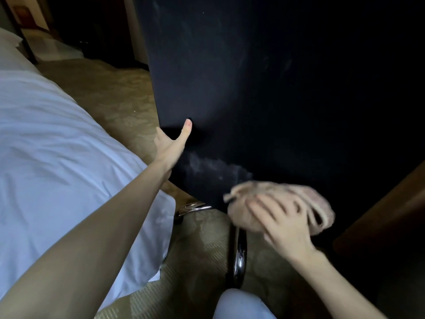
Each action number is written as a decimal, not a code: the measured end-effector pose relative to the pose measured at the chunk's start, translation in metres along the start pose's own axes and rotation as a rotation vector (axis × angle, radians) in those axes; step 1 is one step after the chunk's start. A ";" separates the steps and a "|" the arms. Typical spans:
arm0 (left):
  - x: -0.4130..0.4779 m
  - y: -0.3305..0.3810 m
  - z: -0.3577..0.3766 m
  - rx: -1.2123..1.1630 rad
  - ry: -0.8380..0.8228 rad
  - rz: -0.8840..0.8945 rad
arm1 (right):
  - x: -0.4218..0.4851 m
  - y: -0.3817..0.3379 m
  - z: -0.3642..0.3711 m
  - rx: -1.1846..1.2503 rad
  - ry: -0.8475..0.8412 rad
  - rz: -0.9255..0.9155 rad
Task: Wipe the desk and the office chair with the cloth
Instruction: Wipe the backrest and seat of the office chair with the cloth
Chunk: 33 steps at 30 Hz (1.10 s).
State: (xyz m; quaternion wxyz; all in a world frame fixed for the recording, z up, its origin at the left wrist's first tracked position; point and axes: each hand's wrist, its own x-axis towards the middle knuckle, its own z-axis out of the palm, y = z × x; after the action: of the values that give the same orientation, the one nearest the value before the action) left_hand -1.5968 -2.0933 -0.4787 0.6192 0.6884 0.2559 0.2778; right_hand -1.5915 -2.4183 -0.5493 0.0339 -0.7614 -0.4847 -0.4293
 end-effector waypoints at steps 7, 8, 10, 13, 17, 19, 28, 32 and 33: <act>0.002 -0.001 -0.004 -0.028 0.004 -0.050 | 0.136 0.060 -0.051 -0.169 0.447 0.129; 0.003 -0.001 -0.004 -0.031 0.007 -0.051 | 0.134 0.057 -0.046 -0.167 0.439 0.135; 0.005 -0.002 -0.005 -0.026 0.020 -0.061 | 0.112 0.044 -0.026 -0.126 0.390 0.133; 0.008 -0.005 -0.007 -0.002 0.031 -0.081 | 0.066 0.018 0.015 -0.043 0.280 0.114; 0.012 -0.010 -0.006 0.041 0.065 -0.058 | -0.001 -0.018 0.067 0.044 0.002 -0.055; 0.012 -0.011 -0.006 0.049 0.074 -0.045 | -0.028 -0.029 0.085 0.012 -0.096 -0.145; 0.012 0.000 -0.019 0.169 -0.004 -0.061 | -0.039 -0.035 0.075 0.002 -0.262 -0.298; 0.009 -0.003 -0.012 0.174 0.039 -0.062 | 0.005 -0.024 0.026 0.050 -0.069 -0.117; 0.007 -0.005 -0.010 0.136 0.038 -0.060 | 0.025 -0.015 0.010 0.018 0.019 -0.069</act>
State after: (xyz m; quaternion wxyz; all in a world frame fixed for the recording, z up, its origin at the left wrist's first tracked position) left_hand -1.5988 -2.0812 -0.4824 0.5743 0.7153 0.3066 0.2541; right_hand -1.5927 -2.3876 -0.5439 0.0305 -0.7396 -0.5144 -0.4331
